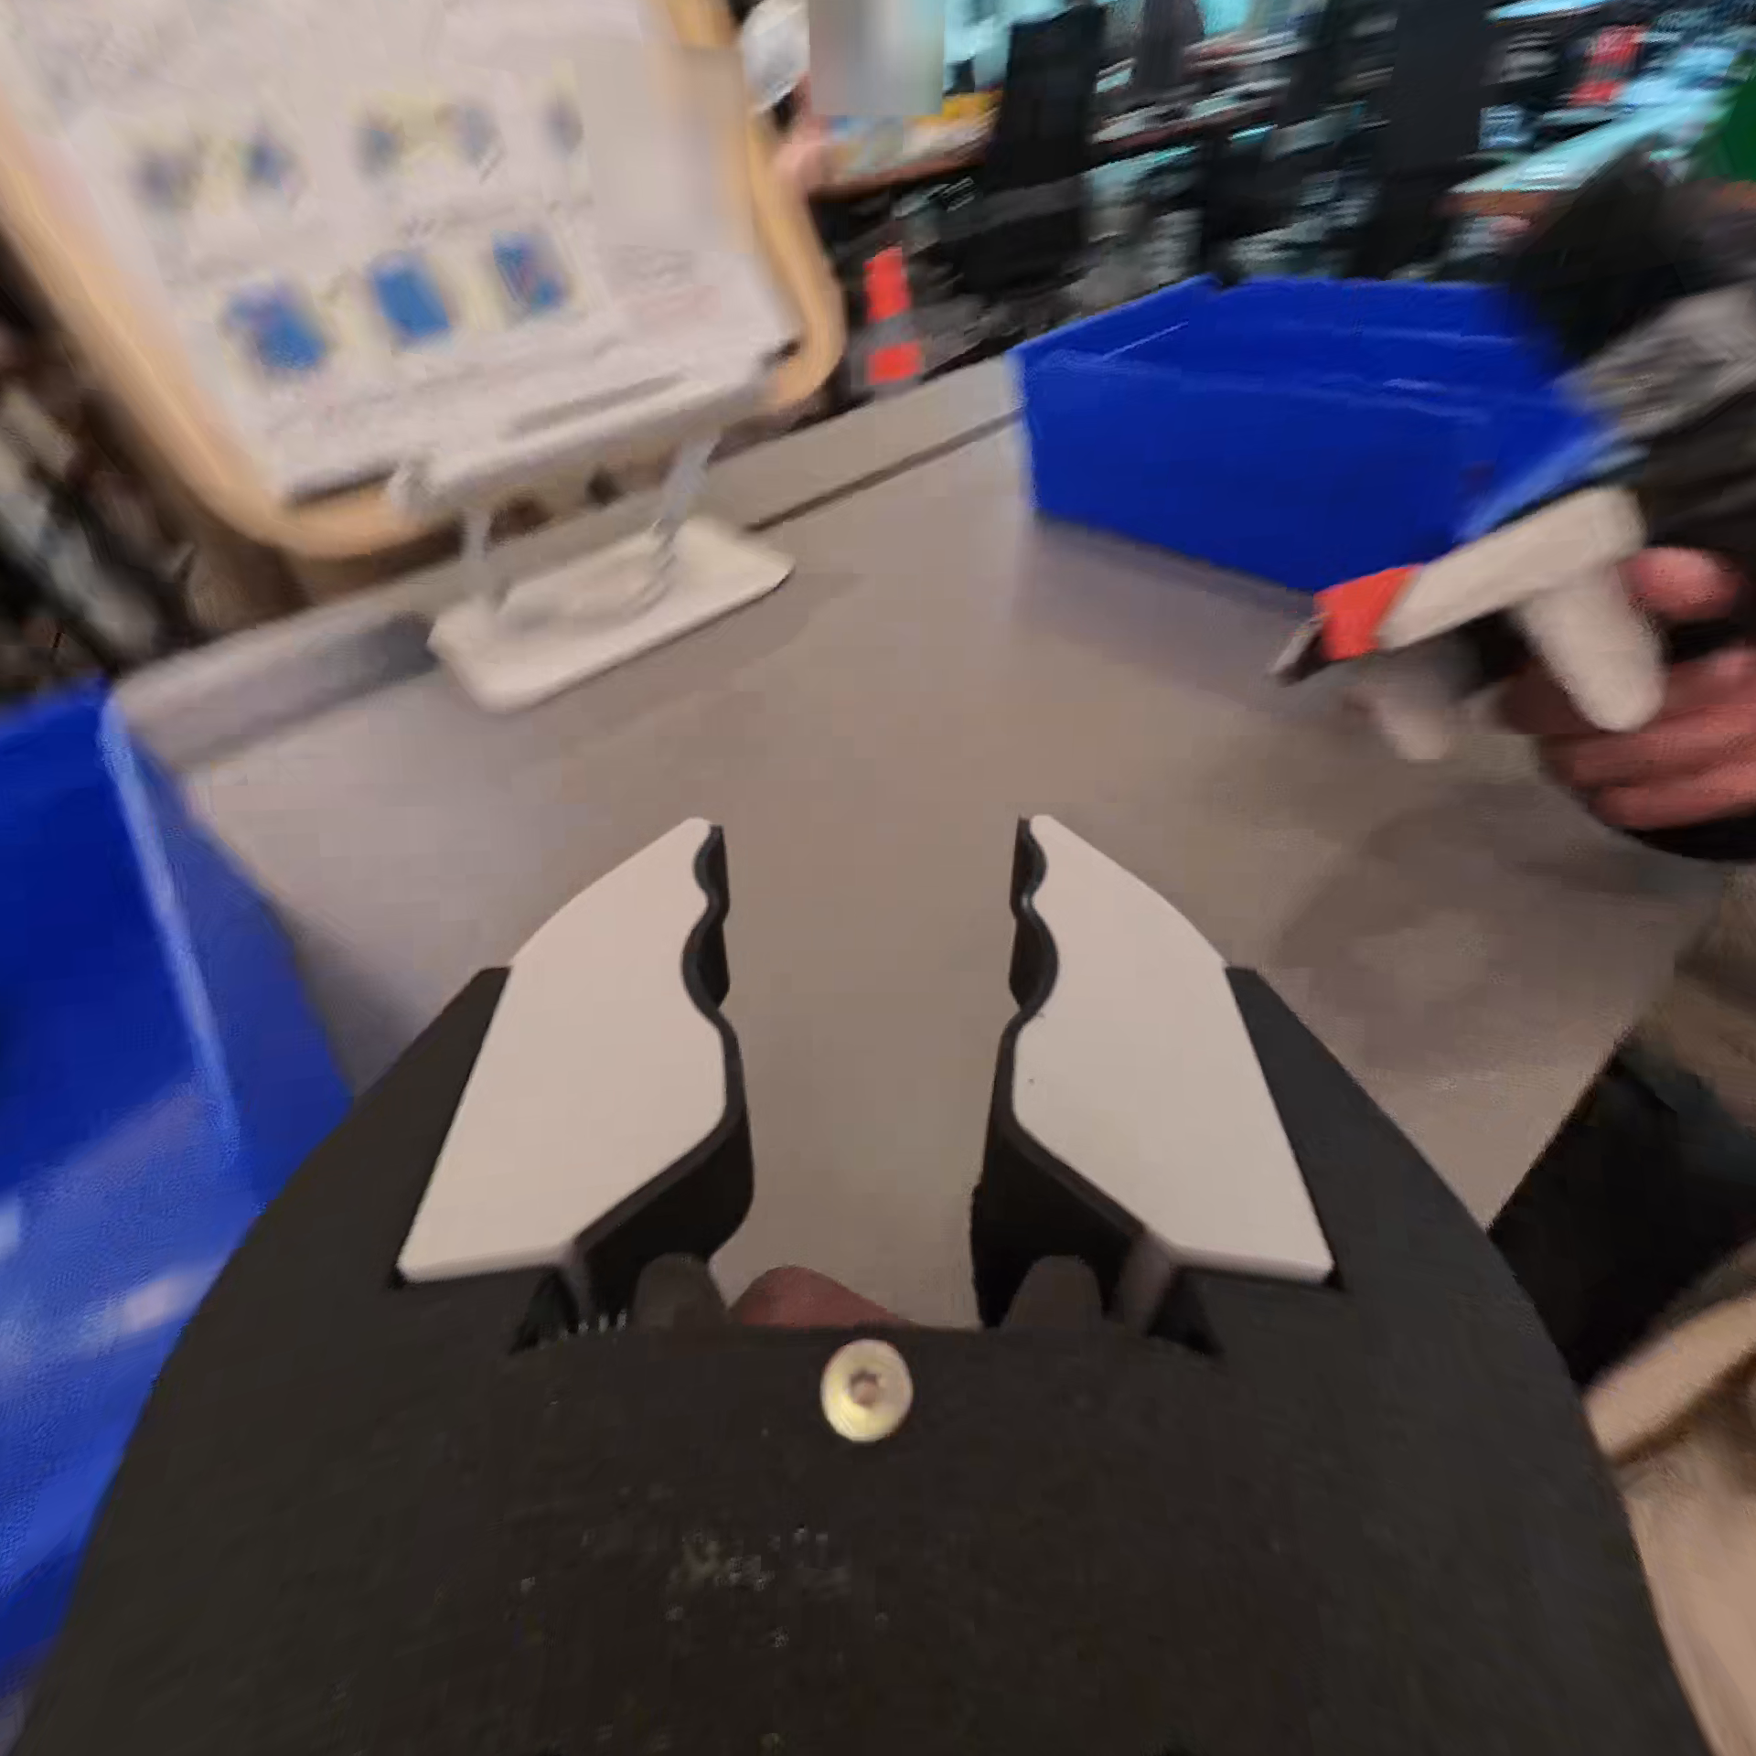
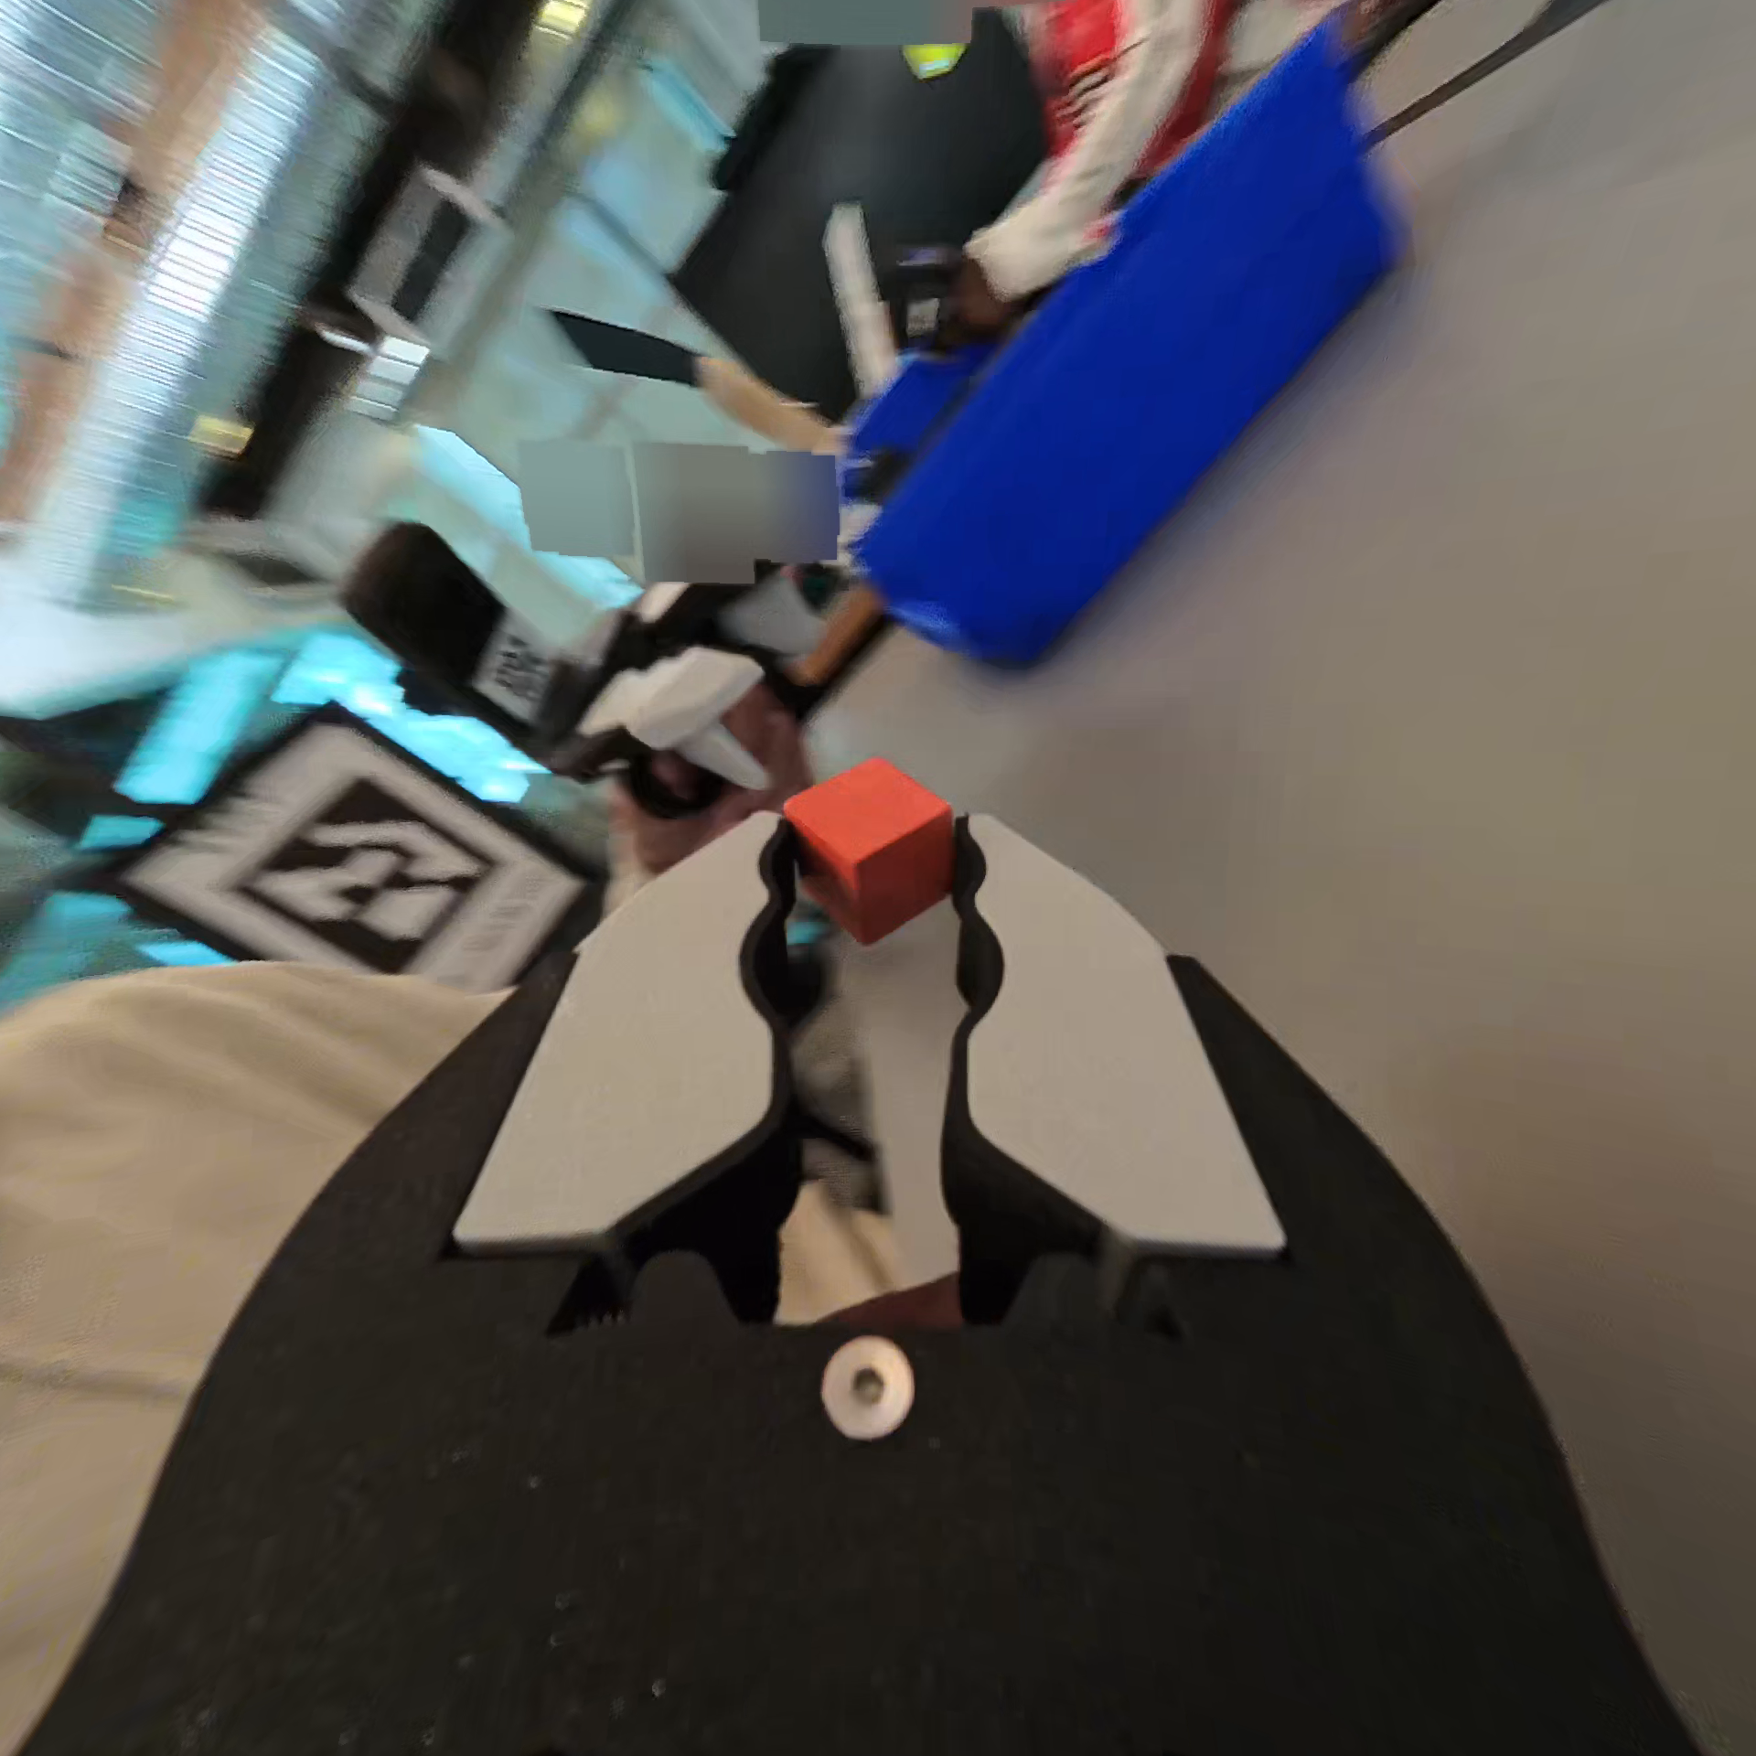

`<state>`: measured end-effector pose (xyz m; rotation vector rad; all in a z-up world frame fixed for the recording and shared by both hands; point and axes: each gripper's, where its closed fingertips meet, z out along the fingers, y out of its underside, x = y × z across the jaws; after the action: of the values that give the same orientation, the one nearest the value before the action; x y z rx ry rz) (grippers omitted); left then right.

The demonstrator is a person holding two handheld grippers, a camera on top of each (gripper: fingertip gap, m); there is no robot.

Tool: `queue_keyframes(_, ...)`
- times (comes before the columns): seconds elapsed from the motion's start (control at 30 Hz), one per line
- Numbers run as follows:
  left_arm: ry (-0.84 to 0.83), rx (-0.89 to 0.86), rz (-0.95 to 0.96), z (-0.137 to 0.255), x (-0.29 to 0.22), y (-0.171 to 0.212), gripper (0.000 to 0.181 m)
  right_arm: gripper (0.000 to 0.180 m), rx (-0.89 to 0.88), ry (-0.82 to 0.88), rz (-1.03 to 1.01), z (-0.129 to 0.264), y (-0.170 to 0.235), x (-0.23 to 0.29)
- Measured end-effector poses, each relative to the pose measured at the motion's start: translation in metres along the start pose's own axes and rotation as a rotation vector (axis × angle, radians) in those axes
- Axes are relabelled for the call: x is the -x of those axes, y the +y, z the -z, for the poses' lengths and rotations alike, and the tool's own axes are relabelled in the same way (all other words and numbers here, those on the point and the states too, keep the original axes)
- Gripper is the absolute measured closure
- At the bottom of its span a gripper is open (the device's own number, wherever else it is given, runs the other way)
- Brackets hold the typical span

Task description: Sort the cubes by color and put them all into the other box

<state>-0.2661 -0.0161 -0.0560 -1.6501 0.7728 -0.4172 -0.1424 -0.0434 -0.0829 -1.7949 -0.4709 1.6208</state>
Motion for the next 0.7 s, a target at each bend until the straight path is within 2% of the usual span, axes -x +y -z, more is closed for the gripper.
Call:
queue_keyframes(0.1, -0.129, 0.105, 0.155, 0.008, 0.020, 0.048, 0.126, 0.148, -0.022, 0.364, 0.298, 0.029, -0.001, -0.026)
queue_keyframes(0.17, -0.161, 0.145, 0.160, 0.011, 0.023, 0.067, 0.128, 0.148, -0.024, 0.495, 0.422, 0.040, 0.000, -0.032)
queue_keyframes(0.33, -0.169, 0.121, 0.070, 0.010, 0.019, 0.061, 0.130, 0.148, -0.006, 0.549, 0.501, 0.039, 0.001, -0.030)
queue_keyframes(0.43, -0.176, 0.119, 0.007, 0.011, 0.015, 0.058, 0.132, 0.148, -0.006, 0.590, 0.573, 0.051, -0.014, -0.026)
queue_keyframes(0.53, -0.203, 0.127, -0.039, 0.012, 0.016, 0.059, 0.133, 0.148, -0.079, 0.835, 0.699, 0.111, -0.084, -0.029)
queue_keyframes(0.6, -0.195, 0.120, -0.027, 0.011, 0.016, 0.058, 0.133, 0.148, 0.016, 0.944, 0.655, 0.153, -0.120, -0.050)
queue_keyframes(0.7, -0.159, 0.131, 0.021, 0.009, 0.013, 0.060, 0.134, 0.148, 0.197, 1.160, 0.519, 0.221, -0.162, -0.125)
